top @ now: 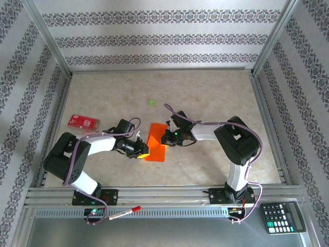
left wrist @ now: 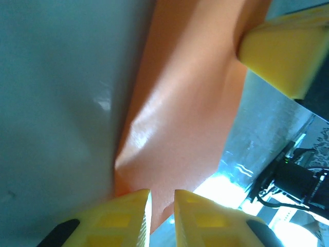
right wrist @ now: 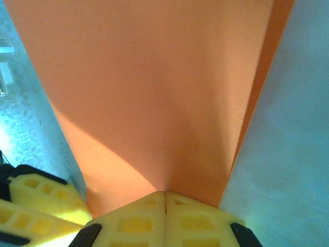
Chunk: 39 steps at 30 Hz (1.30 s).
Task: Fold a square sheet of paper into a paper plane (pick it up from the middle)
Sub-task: First fold in half a square sheet of paper at the center of the table.
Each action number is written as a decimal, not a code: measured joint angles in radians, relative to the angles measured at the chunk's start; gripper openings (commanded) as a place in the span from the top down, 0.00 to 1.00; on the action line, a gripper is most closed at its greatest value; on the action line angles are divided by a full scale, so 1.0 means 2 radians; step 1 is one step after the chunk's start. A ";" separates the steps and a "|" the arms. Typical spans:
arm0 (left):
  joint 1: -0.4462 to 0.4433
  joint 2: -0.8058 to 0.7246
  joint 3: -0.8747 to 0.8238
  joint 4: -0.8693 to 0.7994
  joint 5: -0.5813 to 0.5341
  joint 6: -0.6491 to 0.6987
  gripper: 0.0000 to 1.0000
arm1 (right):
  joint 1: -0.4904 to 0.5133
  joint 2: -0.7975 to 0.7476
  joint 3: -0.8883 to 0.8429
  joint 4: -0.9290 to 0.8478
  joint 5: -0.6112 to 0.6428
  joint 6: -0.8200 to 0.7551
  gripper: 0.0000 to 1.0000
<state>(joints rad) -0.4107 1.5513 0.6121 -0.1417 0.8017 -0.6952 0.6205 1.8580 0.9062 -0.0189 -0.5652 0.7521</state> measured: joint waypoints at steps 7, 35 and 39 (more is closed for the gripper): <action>0.000 0.011 -0.004 0.011 0.004 -0.010 0.82 | 0.002 0.000 0.004 -0.008 0.006 0.000 1.00; 0.011 -0.015 -0.034 0.027 0.013 -0.014 0.79 | 0.002 -0.001 0.004 -0.009 0.007 -0.010 1.00; 0.012 -0.018 -0.021 0.052 0.019 -0.035 0.80 | 0.002 -0.001 0.004 -0.009 0.007 -0.010 1.00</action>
<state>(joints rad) -0.3870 1.5162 0.5694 -0.0380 0.8398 -0.7643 0.6247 1.8568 0.9150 -0.0372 -0.5510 0.7326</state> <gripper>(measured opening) 0.208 0.042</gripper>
